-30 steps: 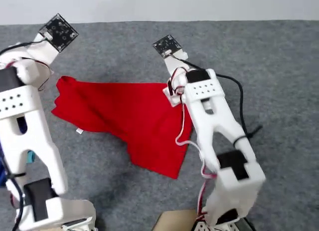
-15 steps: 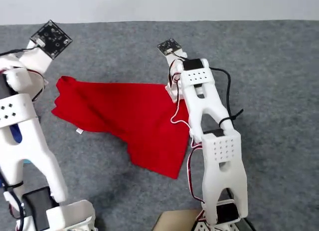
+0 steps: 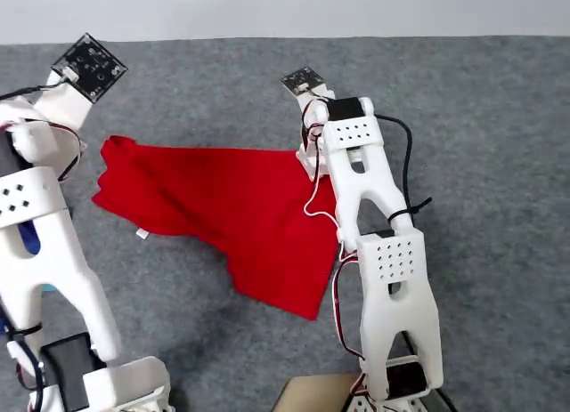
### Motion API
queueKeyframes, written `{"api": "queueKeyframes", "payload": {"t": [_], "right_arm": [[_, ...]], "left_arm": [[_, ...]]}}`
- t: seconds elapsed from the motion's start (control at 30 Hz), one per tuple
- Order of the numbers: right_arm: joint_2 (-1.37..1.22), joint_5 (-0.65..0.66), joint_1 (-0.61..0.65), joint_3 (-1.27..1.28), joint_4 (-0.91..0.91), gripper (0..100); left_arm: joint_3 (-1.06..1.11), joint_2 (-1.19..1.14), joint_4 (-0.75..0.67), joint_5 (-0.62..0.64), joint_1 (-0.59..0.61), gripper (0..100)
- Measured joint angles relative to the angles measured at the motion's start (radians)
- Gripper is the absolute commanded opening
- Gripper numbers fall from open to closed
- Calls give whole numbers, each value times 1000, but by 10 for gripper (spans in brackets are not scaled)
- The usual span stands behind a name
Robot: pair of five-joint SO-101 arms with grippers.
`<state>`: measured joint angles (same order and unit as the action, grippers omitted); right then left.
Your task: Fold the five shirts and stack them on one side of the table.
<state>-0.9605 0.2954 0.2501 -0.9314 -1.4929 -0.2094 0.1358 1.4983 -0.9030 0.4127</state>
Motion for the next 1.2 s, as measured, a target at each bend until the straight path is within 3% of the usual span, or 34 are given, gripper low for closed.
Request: {"api": "queueKeyframes", "payload": {"t": [0.3, 0.77, 0.93, 1.03, 1.2], "right_arm": [[0, 71, -75, -46, -8, 10], [-32, 187, -212, -49, 126, 13], [-32, 190, -196, -49, 66, 154], [-32, 190, -157, -83, -8, 237], [17, 150, -107, -213, -114, 246]], "left_arm": [[0, 0, 0, 5, 0, 6], [11, 0, 0, 8, 0, 8], [94, 0, 0, 8, 0, 16], [110, 0, 0, 8, 0, 71], [112, 0, -6, 35, -5, 115]]}}
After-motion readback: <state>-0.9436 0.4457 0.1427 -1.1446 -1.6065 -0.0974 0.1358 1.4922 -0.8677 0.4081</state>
